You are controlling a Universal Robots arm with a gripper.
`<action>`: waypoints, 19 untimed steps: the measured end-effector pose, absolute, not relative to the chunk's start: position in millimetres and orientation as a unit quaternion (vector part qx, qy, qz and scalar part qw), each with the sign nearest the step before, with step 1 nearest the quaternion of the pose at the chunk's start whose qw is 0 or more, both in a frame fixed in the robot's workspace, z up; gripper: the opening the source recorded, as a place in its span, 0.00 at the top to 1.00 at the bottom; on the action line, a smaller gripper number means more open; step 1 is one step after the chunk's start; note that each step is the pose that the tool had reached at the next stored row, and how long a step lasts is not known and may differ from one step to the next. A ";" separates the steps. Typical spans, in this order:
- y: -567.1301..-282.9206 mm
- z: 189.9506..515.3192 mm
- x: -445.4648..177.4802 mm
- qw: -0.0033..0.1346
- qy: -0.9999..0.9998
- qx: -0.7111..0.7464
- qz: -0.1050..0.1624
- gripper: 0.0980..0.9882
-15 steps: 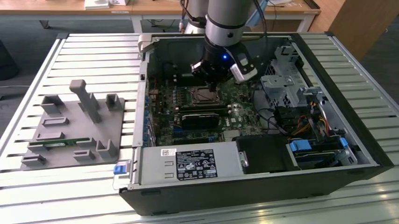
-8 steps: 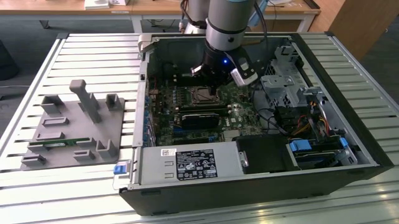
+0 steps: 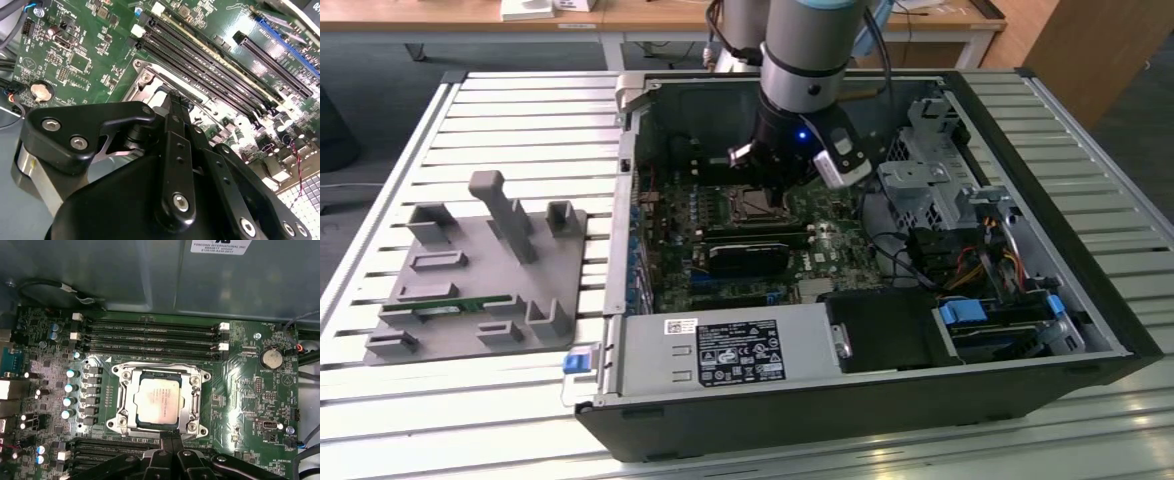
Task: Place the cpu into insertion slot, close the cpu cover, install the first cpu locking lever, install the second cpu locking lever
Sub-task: 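Install the second cpu locking lever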
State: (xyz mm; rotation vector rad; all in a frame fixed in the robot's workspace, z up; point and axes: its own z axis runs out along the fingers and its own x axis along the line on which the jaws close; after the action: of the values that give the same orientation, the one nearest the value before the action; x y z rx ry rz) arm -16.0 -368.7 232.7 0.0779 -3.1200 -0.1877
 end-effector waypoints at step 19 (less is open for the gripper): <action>-379.1 226.2 -37.1 0.008 -0.998 0.025 -0.061 0.99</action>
State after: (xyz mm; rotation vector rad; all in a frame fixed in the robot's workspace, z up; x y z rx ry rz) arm -37.1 -379.1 226.2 0.0779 -3.1187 -0.1899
